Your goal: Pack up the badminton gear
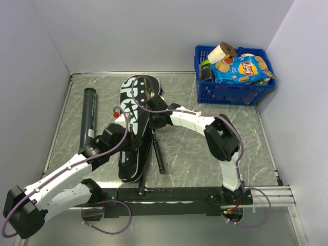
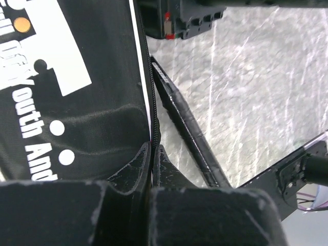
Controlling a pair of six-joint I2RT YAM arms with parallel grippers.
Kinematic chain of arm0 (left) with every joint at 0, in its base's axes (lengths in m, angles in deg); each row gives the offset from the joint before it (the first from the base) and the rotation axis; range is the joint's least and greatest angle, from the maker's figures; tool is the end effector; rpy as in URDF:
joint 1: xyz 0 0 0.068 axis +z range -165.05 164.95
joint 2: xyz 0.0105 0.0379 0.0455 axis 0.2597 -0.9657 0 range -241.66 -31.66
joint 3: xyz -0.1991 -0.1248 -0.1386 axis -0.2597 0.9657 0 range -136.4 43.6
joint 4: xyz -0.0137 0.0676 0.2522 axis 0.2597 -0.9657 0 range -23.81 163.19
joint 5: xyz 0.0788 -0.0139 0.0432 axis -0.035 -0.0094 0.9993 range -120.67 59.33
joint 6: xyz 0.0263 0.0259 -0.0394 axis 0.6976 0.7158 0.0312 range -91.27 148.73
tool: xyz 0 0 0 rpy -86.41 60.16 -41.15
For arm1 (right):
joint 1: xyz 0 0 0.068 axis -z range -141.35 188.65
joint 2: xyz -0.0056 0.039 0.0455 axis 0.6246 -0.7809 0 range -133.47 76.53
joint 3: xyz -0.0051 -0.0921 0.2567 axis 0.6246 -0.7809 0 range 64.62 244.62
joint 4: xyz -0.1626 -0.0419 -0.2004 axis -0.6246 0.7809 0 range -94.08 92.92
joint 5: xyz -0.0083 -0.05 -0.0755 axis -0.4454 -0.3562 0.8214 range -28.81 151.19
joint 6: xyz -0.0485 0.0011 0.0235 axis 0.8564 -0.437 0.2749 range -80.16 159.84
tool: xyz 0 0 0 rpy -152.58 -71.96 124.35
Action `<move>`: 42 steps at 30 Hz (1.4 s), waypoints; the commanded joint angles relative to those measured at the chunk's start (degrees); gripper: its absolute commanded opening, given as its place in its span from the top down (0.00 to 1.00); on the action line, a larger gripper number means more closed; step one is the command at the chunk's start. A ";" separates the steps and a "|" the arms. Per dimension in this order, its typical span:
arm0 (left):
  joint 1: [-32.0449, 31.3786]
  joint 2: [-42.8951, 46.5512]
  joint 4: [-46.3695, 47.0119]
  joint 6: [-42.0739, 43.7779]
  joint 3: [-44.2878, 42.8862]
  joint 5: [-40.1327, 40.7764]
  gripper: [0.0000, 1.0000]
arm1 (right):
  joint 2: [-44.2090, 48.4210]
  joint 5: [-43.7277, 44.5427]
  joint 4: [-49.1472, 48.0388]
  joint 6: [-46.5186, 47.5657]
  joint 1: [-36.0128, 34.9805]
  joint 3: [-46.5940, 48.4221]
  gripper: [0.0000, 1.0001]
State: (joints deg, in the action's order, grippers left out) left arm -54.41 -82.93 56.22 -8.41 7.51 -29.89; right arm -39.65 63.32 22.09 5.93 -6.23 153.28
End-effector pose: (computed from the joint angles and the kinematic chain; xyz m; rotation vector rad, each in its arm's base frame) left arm 0.1548 -0.1263 0.2548 0.0348 2.2309 -0.7515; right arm 0.3170 0.3141 0.2021 -0.2313 2.5737 0.5007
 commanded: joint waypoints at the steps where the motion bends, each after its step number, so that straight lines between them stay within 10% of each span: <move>1: -0.46 -0.76 3.52 -1.00 0.68 -1.48 0.99 | 5.25 -3.80 -7.45 -0.54 -0.91 -3.92 0.73; 6: -0.37 -5.50 5.81 0.14 -0.38 -1.13 0.99 | 14.39 -6.70 -9.20 -0.37 -0.91 -15.17 0.52; 20: -0.37 -9.03 7.04 1.55 -3.37 -0.86 0.99 | 45.06 -15.66 -7.27 -1.05 -2.83 -46.89 0.48; 42: -0.46 -6.39 4.84 1.37 -2.93 -0.95 0.99 | 34.71 -15.84 -22.75 -10.83 -11.89 -53.33 0.44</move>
State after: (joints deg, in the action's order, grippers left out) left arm -54.62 -91.28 59.96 -7.69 6.63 -30.37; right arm -2.96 46.80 2.99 -3.64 -17.25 99.73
